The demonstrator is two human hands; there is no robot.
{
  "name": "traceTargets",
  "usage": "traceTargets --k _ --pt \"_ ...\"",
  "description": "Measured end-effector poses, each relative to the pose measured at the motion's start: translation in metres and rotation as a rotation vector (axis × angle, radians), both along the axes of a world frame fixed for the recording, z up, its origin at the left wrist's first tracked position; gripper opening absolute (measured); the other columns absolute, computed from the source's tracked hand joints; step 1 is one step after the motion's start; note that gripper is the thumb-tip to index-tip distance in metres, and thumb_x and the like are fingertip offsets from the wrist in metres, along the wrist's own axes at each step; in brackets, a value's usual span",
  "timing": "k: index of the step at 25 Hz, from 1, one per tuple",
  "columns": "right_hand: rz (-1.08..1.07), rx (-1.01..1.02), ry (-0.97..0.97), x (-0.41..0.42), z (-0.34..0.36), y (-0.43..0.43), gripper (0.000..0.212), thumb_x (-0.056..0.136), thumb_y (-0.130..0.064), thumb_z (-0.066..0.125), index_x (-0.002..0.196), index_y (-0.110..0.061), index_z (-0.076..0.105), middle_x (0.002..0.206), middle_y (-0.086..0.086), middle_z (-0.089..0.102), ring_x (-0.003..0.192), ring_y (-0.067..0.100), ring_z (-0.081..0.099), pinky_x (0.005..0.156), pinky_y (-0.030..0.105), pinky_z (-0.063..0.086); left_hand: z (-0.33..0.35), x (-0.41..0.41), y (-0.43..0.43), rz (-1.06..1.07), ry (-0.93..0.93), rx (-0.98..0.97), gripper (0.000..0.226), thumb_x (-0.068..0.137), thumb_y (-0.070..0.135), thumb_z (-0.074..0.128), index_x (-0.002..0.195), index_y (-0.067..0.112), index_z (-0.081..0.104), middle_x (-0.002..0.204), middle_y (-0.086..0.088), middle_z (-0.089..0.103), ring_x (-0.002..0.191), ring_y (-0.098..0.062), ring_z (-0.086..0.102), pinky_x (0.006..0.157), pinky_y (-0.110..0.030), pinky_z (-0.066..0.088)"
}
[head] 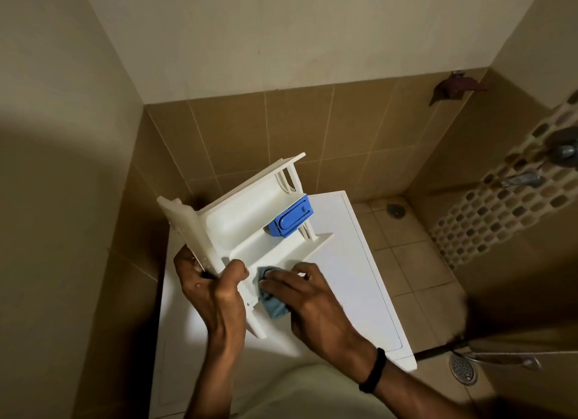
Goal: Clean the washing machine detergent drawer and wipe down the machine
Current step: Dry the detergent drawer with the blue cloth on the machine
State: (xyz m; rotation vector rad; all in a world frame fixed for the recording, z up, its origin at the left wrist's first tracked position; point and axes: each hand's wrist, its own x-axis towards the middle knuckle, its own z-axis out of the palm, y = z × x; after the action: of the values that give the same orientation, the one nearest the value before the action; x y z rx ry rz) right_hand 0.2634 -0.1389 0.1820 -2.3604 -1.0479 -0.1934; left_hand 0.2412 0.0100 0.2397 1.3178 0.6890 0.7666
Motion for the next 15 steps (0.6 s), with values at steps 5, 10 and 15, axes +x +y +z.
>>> traceTargets --k 5,10,15 --pt "-0.215 0.030 -0.048 0.055 -0.017 -0.049 0.056 0.084 0.007 0.044 0.125 -0.022 0.069 0.134 -0.010 0.063 0.110 0.032 0.060 0.094 0.043 0.044 0.000 -0.005 -0.005 -0.026 -0.043 -0.077 0.079 0.042 0.022 0.066 0.116 -0.002 0.054 0.092 -0.019 0.057 0.073 -0.029 0.057 0.061 -0.027 0.049" --pt "-0.125 0.142 -0.170 0.064 -0.018 -0.066 0.038 0.104 -0.012 0.038 0.116 -0.014 0.074 0.129 -0.003 0.067 0.107 0.030 0.062 0.098 0.041 0.043 0.000 -0.004 -0.007 -0.053 -0.059 -0.129 0.075 0.042 0.023 0.067 0.115 0.009 0.060 0.096 -0.013 0.064 0.078 -0.025 0.062 0.064 -0.036 0.051" --pt "-0.109 0.211 -0.194 0.074 -0.022 -0.078 0.027 0.091 0.004 0.063 0.111 -0.010 0.076 0.126 -0.003 0.069 0.106 0.022 0.061 0.099 0.035 0.041 -0.001 -0.003 -0.008 -0.071 -0.034 -0.145 0.072 0.039 0.024 0.067 0.109 0.012 0.063 0.088 -0.014 0.061 0.071 -0.027 0.057 0.063 -0.035 0.047"
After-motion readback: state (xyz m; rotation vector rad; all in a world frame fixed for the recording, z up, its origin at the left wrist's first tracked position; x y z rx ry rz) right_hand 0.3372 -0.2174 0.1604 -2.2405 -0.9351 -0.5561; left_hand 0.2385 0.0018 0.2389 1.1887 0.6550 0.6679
